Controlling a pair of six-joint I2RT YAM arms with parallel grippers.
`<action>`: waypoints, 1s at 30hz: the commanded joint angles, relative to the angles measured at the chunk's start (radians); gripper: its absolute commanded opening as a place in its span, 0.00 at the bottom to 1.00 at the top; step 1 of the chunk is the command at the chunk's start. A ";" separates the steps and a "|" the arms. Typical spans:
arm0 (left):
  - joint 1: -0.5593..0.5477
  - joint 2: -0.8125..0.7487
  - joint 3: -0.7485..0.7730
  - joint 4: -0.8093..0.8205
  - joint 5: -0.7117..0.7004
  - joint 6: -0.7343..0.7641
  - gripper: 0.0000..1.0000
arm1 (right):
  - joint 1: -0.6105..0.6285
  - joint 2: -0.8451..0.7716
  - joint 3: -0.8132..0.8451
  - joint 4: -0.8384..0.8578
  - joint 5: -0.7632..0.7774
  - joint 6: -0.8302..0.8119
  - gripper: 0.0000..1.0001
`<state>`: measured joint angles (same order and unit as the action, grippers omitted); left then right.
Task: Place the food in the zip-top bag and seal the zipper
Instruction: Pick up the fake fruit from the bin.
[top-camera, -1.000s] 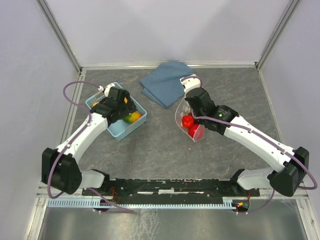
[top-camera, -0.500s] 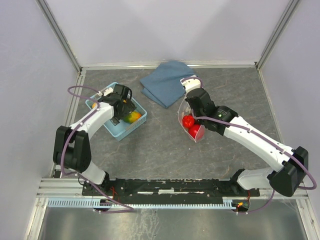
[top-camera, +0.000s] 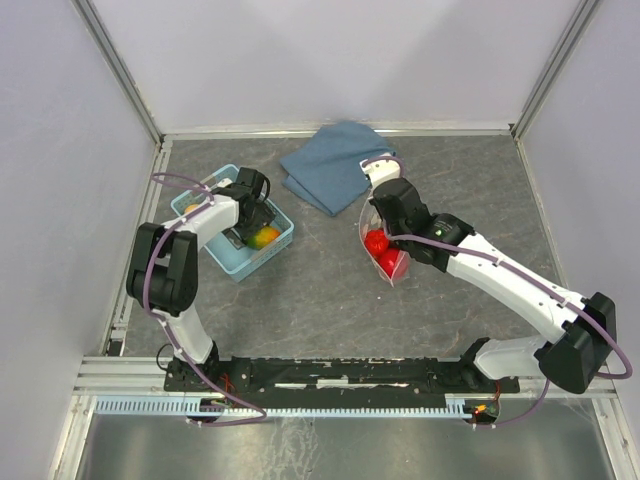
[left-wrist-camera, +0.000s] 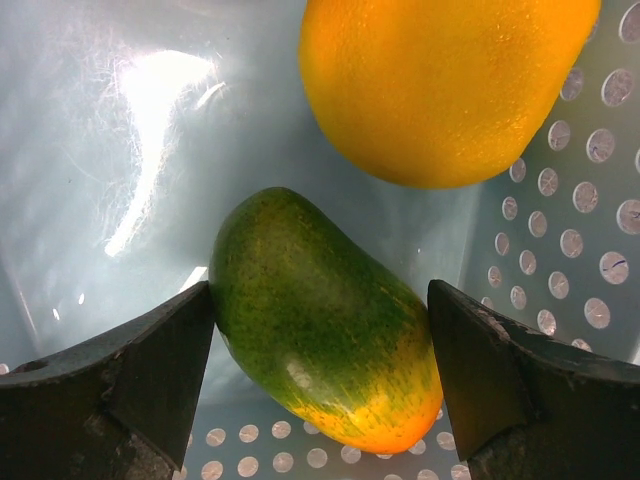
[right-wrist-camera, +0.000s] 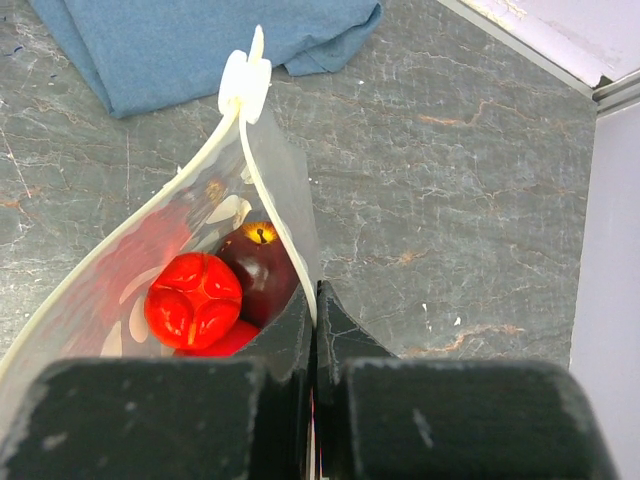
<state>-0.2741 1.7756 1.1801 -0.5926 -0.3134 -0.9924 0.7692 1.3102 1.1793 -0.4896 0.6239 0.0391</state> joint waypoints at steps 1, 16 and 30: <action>0.006 0.030 0.028 0.023 -0.025 -0.018 0.89 | -0.006 -0.034 -0.005 0.042 -0.008 0.003 0.02; 0.009 -0.075 -0.037 0.046 -0.072 0.056 0.50 | -0.007 -0.041 0.007 0.027 -0.022 0.016 0.02; 0.010 -0.064 -0.033 -0.005 -0.073 0.163 0.71 | -0.007 -0.046 0.017 0.011 -0.033 0.025 0.02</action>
<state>-0.2638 1.7081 1.1378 -0.5812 -0.3904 -0.8837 0.7654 1.3010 1.1744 -0.4892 0.5964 0.0483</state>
